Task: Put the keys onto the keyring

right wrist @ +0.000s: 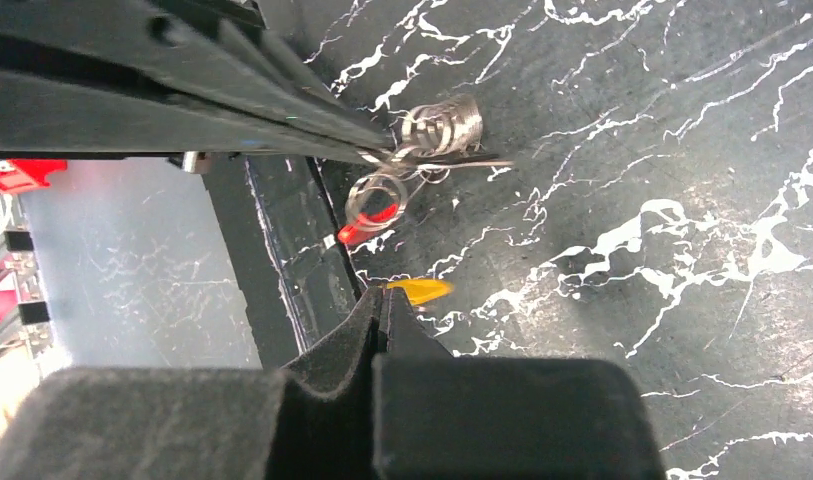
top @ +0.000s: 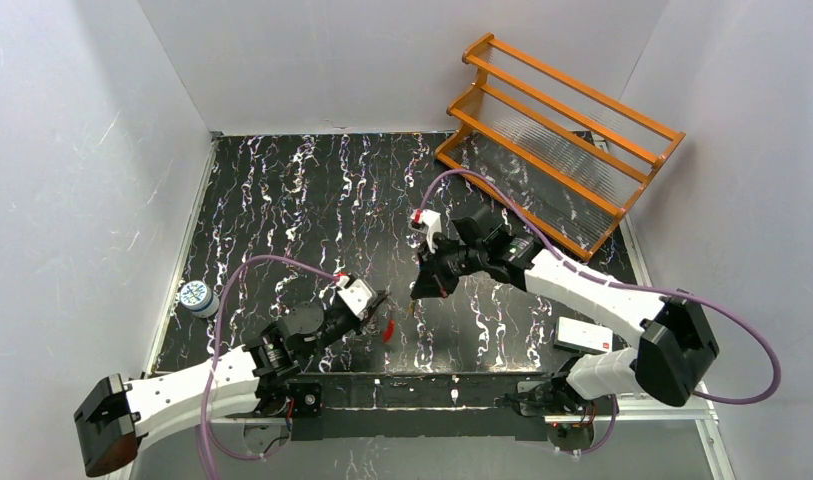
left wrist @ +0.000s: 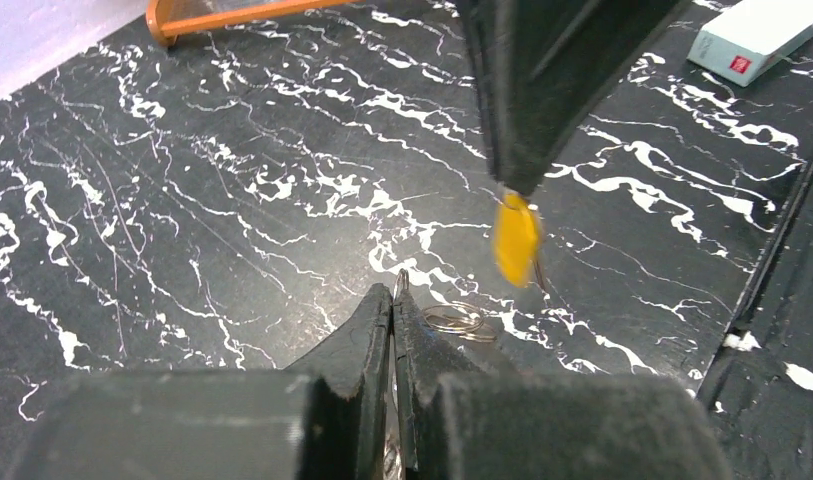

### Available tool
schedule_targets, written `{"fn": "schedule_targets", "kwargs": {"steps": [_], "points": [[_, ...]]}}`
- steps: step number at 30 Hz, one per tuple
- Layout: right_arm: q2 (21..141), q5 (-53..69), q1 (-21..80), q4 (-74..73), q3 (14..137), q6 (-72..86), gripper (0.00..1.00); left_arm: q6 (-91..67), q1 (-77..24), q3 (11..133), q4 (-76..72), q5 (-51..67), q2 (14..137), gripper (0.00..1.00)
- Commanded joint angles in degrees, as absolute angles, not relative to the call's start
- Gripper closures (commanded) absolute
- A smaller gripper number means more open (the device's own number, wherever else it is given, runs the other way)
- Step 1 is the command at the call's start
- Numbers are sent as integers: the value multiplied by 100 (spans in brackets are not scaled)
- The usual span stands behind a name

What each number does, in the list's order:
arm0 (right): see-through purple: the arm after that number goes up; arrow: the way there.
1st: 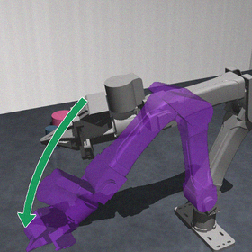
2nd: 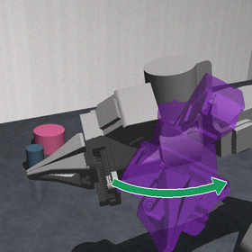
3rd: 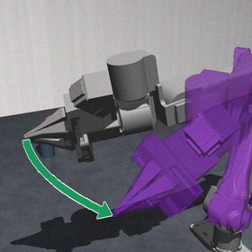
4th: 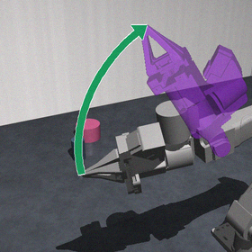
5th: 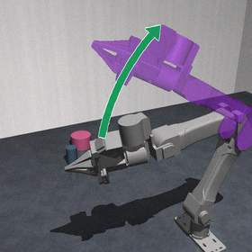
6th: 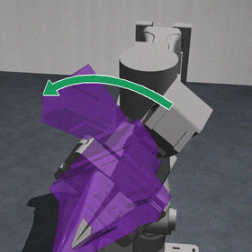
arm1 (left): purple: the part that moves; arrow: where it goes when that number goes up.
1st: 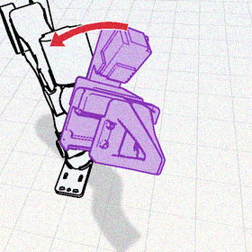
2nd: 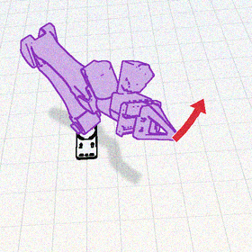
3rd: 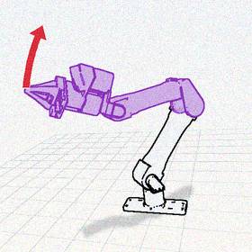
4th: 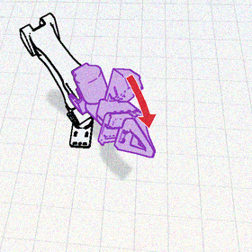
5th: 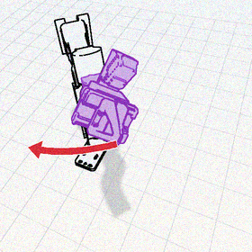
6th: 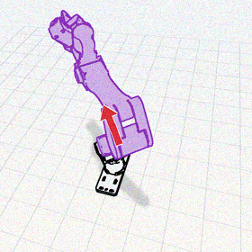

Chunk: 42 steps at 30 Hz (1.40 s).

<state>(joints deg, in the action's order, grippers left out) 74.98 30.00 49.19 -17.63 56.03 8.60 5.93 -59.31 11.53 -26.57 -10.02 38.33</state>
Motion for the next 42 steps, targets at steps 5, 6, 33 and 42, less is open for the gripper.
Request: {"fn": "schedule_targets", "kwargs": {"steps": [5,6,33,42], "points": [[7925,4435,4657,-1242,6019,766,99,636,-5915,980,-2918,-377,3488,100],[7966,4575,4656,-1188,6020,758,99,597,-5916,975,-2961,-336,3528,100],[8218,3423,4772,-838,5745,1057,99,290,-5915,879,-3448,-18,3707,100],[8333,3323,4763,-773,5643,1339,99,264,-5915,887,-3490,0,3735,100]]}}
